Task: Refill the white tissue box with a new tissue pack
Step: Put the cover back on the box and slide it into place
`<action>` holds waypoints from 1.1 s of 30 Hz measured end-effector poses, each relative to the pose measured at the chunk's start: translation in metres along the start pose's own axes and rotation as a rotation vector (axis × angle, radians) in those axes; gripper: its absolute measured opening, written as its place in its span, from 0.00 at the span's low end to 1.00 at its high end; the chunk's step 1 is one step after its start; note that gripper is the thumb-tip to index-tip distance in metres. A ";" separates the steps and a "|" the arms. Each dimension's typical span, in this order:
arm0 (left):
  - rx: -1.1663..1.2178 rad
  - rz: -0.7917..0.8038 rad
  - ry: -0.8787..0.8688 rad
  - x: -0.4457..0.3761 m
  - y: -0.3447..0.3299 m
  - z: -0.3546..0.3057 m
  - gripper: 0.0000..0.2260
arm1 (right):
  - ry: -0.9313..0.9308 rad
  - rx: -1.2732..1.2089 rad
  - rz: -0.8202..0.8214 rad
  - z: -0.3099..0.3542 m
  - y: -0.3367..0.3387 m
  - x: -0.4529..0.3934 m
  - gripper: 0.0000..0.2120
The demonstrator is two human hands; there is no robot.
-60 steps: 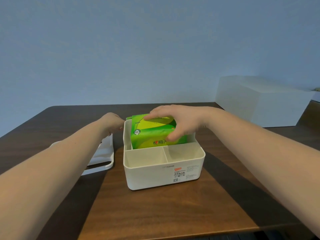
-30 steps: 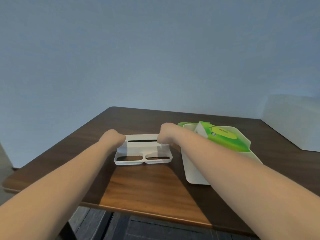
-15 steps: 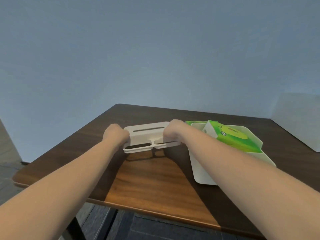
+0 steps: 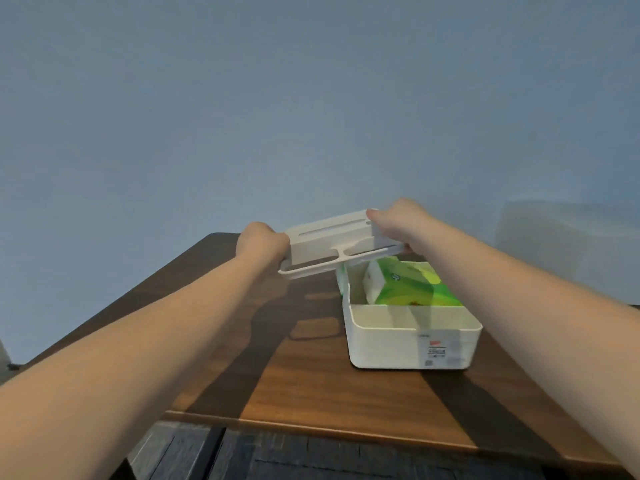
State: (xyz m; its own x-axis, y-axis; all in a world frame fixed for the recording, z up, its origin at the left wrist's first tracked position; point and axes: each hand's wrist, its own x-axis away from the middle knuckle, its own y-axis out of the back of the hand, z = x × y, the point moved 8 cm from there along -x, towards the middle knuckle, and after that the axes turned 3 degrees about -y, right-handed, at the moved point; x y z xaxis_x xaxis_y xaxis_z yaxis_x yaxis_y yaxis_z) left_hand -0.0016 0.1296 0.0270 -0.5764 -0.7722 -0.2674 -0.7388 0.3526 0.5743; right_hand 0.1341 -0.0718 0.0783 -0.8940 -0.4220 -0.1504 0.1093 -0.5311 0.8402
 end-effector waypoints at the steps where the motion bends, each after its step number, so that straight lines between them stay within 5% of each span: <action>1: 0.009 0.013 -0.013 0.003 -0.007 -0.008 0.06 | -0.023 0.016 -0.005 -0.012 0.006 0.000 0.21; 6: 0.039 0.083 -0.043 0.018 -0.044 -0.038 0.08 | -0.161 0.049 0.030 -0.070 0.025 0.005 0.10; 27: 0.225 0.095 0.116 0.055 -0.113 -0.031 0.02 | -0.250 -0.084 0.012 -0.168 -0.008 -0.003 0.07; 33: 0.298 0.148 0.161 0.050 -0.124 -0.022 0.25 | -0.275 -0.060 0.061 -0.169 -0.017 -0.009 0.10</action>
State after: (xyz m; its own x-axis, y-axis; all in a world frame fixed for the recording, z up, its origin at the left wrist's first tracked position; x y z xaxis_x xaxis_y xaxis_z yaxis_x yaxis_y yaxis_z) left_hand 0.0688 0.0360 -0.0405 -0.6398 -0.7662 -0.0598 -0.7345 0.5867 0.3412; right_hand 0.2137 -0.1834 -0.0231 -0.9683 -0.2441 0.0530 0.1847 -0.5567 0.8099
